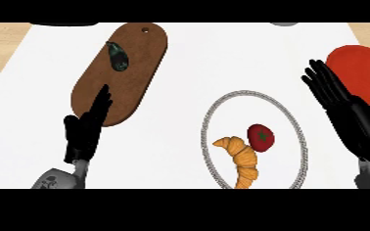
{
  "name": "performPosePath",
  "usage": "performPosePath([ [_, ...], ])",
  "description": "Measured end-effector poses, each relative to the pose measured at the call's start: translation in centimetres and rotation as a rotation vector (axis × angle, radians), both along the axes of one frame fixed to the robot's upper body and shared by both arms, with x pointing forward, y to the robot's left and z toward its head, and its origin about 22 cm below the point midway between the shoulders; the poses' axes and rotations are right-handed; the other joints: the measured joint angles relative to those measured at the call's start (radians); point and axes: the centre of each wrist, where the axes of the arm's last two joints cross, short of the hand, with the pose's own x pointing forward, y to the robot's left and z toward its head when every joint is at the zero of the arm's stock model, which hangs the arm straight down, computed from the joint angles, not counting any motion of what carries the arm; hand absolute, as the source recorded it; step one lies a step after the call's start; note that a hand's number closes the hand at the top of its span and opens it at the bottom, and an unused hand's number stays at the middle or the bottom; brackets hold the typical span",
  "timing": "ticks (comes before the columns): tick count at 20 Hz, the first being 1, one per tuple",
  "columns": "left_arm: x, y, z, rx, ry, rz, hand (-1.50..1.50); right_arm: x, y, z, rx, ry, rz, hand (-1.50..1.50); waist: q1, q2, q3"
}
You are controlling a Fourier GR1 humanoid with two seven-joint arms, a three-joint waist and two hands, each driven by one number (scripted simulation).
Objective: Pick the tomato from the placemat and place it in the bowl
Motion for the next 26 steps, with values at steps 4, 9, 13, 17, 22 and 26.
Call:
performPosePath([
  [4, 0.9, -0.1, 1.0, -0.006, -0.07, -0.017, 0.0, -0.3, 2.6, -1.2, -0.087, 0.048, 0.144, 1.5, -0.008, -0.009, 0.008],
  [9, 1.5, -1.2, 2.4, -0.024, -0.155, -0.047, 0.0, -0.8, 3.7, -1.9, -0.333, -0.04, 0.144, -1.5, -0.025, -0.025, 0.008],
  [13, 1.6, -1.5, 2.8, -0.038, -0.183, -0.05, 0.0, -3.2, 5.5, -5.7, -0.149, -0.144, 0.024, -1.5, -0.041, -0.021, 0.013],
  [17, 1.4, -1.8, 3.0, -0.041, -0.195, -0.059, 0.0, -5.6, 5.9, -7.2, -0.066, -0.27, -0.01, -1.5, -0.039, -0.019, 0.013],
  [22, 1.3, -2.0, 3.8, -0.047, -0.199, -0.071, 0.0, -6.7, 4.5, -4.0, -0.144, -0.345, -0.077, -1.5, -0.035, -0.019, 0.012],
  [26, 1.5, -1.6, 3.9, -0.043, -0.199, -0.068, 0.0, -6.8, 3.6, -0.8, -0.253, -0.314, -0.12, -1.5, -0.033, -0.018, 0.012],
])
